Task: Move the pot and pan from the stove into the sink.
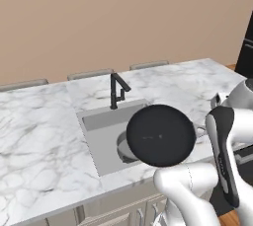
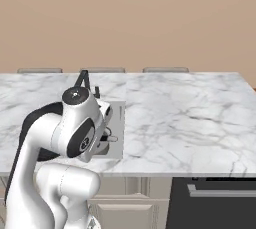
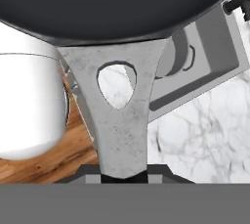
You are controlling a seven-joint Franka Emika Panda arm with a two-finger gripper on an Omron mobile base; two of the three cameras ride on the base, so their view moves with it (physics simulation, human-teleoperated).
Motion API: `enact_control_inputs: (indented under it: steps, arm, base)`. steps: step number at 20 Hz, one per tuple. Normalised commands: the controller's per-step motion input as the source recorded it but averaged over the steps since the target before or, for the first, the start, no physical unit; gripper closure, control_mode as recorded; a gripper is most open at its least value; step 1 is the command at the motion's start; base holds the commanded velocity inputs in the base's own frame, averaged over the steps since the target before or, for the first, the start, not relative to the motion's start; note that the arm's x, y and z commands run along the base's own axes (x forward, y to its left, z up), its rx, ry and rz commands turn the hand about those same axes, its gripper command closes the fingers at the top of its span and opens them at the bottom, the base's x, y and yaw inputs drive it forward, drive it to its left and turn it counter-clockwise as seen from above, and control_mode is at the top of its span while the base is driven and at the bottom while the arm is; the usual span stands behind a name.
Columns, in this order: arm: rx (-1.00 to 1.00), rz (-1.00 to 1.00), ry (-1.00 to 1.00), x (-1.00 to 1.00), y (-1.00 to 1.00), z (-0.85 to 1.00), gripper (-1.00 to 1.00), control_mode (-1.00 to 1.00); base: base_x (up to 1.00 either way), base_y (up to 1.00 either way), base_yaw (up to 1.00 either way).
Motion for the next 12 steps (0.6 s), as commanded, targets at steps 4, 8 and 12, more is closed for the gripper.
enact_control_inputs:
  steps: [4, 8, 12]
  arm:
    - [0.00, -0.07, 0.04, 0.23, 0.00, -0.17, 1.00, -1.00]
    - [0.01, -0.11, 0.04, 0.26, 0.00, -0.16, 1.00, -1.00]
    - [0.00, -0.12, 0.10, 0.33, 0.00, -0.23, 1.00, -1.00]
  base:
    - [0.00, 0.00, 0.00]
    - [0.00, 0.00, 0.00]
    - [0.00, 0.00, 0.00]
